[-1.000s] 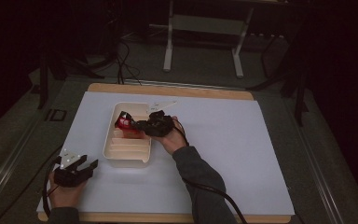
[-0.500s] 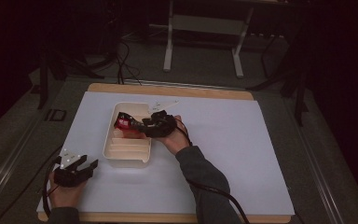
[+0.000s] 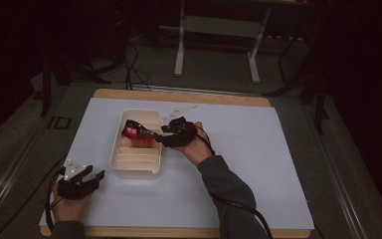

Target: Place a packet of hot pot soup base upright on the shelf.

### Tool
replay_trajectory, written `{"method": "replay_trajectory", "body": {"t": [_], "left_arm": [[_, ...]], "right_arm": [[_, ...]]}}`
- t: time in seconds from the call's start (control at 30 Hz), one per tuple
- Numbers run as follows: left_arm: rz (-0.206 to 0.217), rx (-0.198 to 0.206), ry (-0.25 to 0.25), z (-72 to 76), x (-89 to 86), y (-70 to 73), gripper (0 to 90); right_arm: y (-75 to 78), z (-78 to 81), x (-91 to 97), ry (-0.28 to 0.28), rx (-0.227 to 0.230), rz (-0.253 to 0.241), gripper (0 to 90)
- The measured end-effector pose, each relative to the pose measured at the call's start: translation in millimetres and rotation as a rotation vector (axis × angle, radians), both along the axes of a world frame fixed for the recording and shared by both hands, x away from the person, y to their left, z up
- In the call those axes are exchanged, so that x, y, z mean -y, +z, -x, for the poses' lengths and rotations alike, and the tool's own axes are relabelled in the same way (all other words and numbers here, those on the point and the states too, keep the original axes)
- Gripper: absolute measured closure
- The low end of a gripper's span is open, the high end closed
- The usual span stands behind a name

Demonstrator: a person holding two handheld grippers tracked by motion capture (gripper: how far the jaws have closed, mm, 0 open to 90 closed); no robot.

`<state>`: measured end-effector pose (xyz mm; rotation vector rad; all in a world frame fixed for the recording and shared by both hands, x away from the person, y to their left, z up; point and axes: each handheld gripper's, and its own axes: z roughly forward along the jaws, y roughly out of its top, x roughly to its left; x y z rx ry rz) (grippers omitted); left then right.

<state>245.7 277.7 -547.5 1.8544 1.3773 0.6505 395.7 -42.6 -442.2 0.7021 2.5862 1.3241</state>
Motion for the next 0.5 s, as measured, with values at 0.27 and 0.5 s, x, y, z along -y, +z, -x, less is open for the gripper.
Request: {"method": "replay_trajectory", "body": {"t": [0.27,0.5], "left_arm": [[-0.001,0.001,0.001,-0.1,0.1,-0.1,49.2],[-0.001,0.002,0.006,-0.1,0.2,-0.1,48.8]], "right_arm": [[2.2,0.3,20.0,-0.036,-0.012,0.049,51.6],[-4.1,8.2,43.4,-0.043,-0.014,0.1,50.7]]}}
